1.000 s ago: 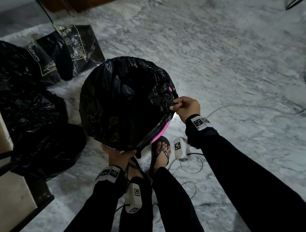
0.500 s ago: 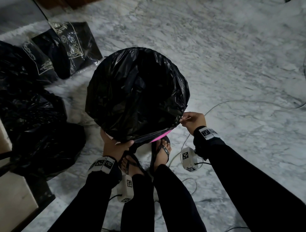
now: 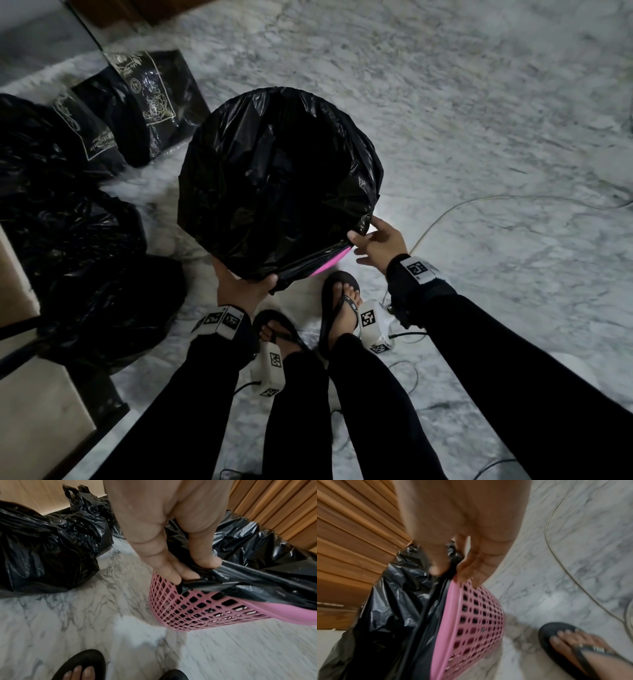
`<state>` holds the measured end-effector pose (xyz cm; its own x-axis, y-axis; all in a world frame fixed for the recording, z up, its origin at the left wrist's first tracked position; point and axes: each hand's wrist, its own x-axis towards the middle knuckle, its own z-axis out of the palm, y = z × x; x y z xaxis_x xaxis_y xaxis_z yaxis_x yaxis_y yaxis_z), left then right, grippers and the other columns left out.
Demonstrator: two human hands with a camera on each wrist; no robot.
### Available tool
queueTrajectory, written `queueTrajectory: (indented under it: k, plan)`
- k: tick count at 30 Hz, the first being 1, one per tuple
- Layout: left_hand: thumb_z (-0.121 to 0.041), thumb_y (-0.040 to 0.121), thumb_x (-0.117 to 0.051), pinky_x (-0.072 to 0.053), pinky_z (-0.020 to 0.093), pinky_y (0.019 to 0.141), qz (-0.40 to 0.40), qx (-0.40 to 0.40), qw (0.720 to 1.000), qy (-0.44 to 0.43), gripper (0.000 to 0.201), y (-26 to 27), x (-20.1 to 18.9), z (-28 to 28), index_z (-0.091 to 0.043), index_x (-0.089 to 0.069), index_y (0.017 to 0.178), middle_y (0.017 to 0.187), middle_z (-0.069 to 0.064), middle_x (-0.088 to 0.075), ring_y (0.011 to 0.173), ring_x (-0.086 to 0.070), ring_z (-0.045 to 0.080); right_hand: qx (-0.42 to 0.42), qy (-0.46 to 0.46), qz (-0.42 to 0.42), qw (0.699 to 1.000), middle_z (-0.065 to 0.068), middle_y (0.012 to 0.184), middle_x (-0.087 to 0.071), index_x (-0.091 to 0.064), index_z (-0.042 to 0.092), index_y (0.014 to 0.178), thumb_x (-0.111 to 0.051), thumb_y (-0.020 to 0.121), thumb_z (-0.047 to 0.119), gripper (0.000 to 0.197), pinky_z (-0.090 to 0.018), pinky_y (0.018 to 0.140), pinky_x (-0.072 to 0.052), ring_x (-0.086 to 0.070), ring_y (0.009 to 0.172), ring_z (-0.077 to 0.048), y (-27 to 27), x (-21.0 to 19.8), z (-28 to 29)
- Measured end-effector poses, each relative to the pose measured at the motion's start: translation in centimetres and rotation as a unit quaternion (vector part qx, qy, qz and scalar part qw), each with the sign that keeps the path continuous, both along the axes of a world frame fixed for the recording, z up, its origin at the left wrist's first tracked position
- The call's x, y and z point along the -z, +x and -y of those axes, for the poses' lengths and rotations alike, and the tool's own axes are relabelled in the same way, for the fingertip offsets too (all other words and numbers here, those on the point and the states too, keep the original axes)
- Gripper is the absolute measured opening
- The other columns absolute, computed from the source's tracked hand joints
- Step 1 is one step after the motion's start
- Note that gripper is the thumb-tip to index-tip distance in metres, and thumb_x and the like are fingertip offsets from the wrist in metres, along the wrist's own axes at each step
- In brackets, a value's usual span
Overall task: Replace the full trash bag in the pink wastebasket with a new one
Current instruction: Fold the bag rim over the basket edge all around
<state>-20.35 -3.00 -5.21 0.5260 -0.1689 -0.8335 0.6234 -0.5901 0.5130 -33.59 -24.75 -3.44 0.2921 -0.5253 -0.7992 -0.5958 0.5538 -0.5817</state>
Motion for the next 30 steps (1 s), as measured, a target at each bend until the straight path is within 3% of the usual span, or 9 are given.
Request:
queueTrajectory:
  k: [3,5,7,11,14,19,22,26,30]
  plan:
    - [-0.033,0.043,-0.09,-0.048,0.04,0.096,-0.013,0.026,1.0,0.011,0.131,-0.3,0.6,-0.5,-0.026,-0.01,0.146,0.125,0.003,-0.061,0.108,-0.062,0.016,0.08,-0.023,-0.009,0.996,-0.004,0.066,-0.057,-0.047,0.016,0.132,-0.066,0.08,-0.001,0.058,-0.036,0.072,-0.058,-0.062,0.066,-0.02,0.0,0.6,-1.4]
    - [-0.02,0.057,-0.085,-0.045,0.033,0.097,0.06,0.043,0.997,0.028,0.119,-0.2,-0.2,-0.2,-0.018,-0.006,0.147,0.114,-0.016,-0.056,0.103,-0.057,0.007,0.087,-0.033,-0.003,0.996,-0.005,0.066,-0.053,-0.047,0.016,0.133,-0.063,0.08,-0.006,0.059,-0.04,0.078,-0.057,-0.061,0.066,-0.022,-0.1,0.7,-1.8]
    - [-0.011,0.064,-0.081,-0.048,0.034,0.096,0.105,0.069,0.992,0.031,0.108,-0.2,0.0,-0.4,-0.01,-0.011,0.146,0.105,-0.009,-0.064,0.099,-0.059,0.007,0.028,-0.048,-0.008,0.998,-0.006,0.071,-0.051,-0.045,0.018,0.135,-0.06,0.081,-0.008,0.062,-0.038,0.078,-0.058,-0.058,0.064,-0.023,-0.6,0.9,-1.8]
    - [-0.027,0.043,-0.09,-0.049,0.049,0.096,0.025,0.032,0.999,-0.008,0.132,0.0,1.2,-1.6,-0.043,-0.003,0.141,0.083,-0.004,-0.076,0.098,-0.068,0.014,-0.167,-0.109,-0.062,0.978,-0.004,0.085,-0.053,-0.031,0.027,0.142,-0.054,0.083,-0.006,0.072,-0.019,0.07,-0.05,-0.053,0.072,-0.021,-1.6,0.7,-1.7]
    - [-0.019,0.045,-0.086,-0.046,0.053,0.098,0.021,0.02,0.999,-0.022,0.128,0.0,0.8,-1.4,-0.057,-0.001,0.133,0.078,-0.003,-0.076,0.099,-0.068,0.019,-0.218,-0.138,-0.087,0.962,0.001,0.084,-0.053,-0.028,0.034,0.142,-0.052,0.082,-0.005,0.076,-0.02,0.069,-0.041,-0.05,0.075,-0.017,-1.8,1.0,-1.9]
    - [-0.008,0.05,-0.086,-0.048,0.051,0.097,0.03,-0.01,0.999,-0.018,0.119,0.0,0.3,-1.4,-0.053,-0.011,0.131,0.069,-0.009,-0.072,0.094,-0.069,0.018,-0.201,-0.153,-0.103,0.962,0.006,0.076,-0.052,-0.026,0.033,0.142,-0.049,0.081,-0.006,0.076,-0.025,0.073,-0.041,-0.049,0.077,-0.017,-0.9,1.8,-2.6]
    - [-0.011,0.057,-0.085,-0.046,0.04,0.098,0.032,0.014,0.999,-0.002,0.122,0.0,-0.9,-1.0,-0.044,0.0,0.138,0.08,-0.006,-0.068,0.088,-0.067,0.013,-0.156,-0.144,-0.099,0.972,0.008,0.071,-0.056,-0.024,0.037,0.142,-0.054,0.083,0.0,0.076,-0.017,0.061,-0.045,-0.055,0.068,-0.018,-0.8,1.4,-3.0]
    - [-0.026,0.062,-0.084,-0.04,0.033,0.096,0.023,0.086,0.996,0.014,0.121,0.1,-2.0,-1.2,-0.044,0.009,0.137,0.102,0.003,-0.064,0.105,-0.058,0.016,-0.014,-0.077,-0.086,0.993,-0.008,0.102,-0.065,-0.023,0.025,0.145,-0.069,0.08,0.013,0.081,-0.038,0.08,-0.056,-0.067,0.092,-0.031,-1.3,0.2,-4.1]
    - [-0.026,0.062,-0.084,-0.043,0.031,0.093,0.042,0.084,0.995,0.037,0.114,0.6,-2.1,-1.4,-0.034,-0.002,0.141,0.092,-0.004,-0.066,0.096,-0.062,0.012,-0.01,-0.094,-0.081,0.992,0.0,0.097,-0.065,-0.032,0.03,0.14,-0.078,0.072,0.023,0.083,-0.034,0.076,-0.058,-0.067,0.078,-0.017,-1.0,-1.2,-6.0]
